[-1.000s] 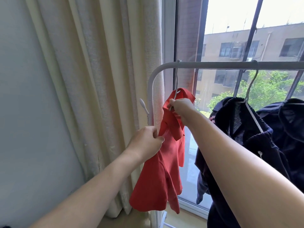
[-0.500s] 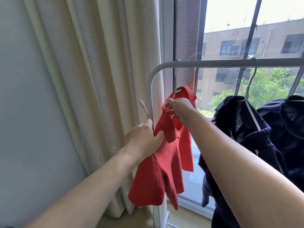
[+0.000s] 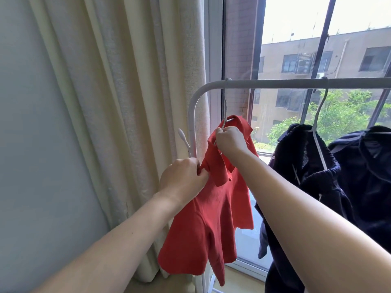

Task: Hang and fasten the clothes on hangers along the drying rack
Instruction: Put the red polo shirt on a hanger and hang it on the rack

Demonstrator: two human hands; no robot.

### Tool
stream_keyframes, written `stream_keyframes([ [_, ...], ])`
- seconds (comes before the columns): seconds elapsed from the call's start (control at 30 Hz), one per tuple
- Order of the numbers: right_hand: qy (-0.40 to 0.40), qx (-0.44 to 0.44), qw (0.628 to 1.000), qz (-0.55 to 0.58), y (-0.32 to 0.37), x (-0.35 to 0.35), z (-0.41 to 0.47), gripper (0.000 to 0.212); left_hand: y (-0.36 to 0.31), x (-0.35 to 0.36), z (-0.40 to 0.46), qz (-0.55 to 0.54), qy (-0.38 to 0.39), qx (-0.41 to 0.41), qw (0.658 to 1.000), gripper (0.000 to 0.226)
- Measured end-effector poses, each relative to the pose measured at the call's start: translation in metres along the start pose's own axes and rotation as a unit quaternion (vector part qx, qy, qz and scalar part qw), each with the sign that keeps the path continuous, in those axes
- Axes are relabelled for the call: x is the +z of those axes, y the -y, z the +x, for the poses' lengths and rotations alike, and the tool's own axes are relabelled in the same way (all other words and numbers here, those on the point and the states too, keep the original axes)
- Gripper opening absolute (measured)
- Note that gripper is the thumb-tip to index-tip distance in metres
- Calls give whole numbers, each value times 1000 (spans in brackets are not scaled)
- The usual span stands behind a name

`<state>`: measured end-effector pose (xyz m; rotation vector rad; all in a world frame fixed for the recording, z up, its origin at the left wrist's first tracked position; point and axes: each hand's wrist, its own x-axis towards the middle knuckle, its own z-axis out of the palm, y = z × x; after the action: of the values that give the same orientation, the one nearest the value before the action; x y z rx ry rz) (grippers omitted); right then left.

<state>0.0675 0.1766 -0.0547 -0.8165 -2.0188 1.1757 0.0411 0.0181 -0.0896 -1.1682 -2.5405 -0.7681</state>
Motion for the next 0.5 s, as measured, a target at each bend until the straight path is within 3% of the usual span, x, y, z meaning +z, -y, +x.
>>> stream_keyframes([
  [0.37,-4,-29,998,-49,0,-2,-4,30,-6,-1,1,-13,8,8,1000,37],
  [0.5,-23,-30,998,-53,-2,-4,-3,38,-10,-2,0,-11,3,15,1000,37],
])
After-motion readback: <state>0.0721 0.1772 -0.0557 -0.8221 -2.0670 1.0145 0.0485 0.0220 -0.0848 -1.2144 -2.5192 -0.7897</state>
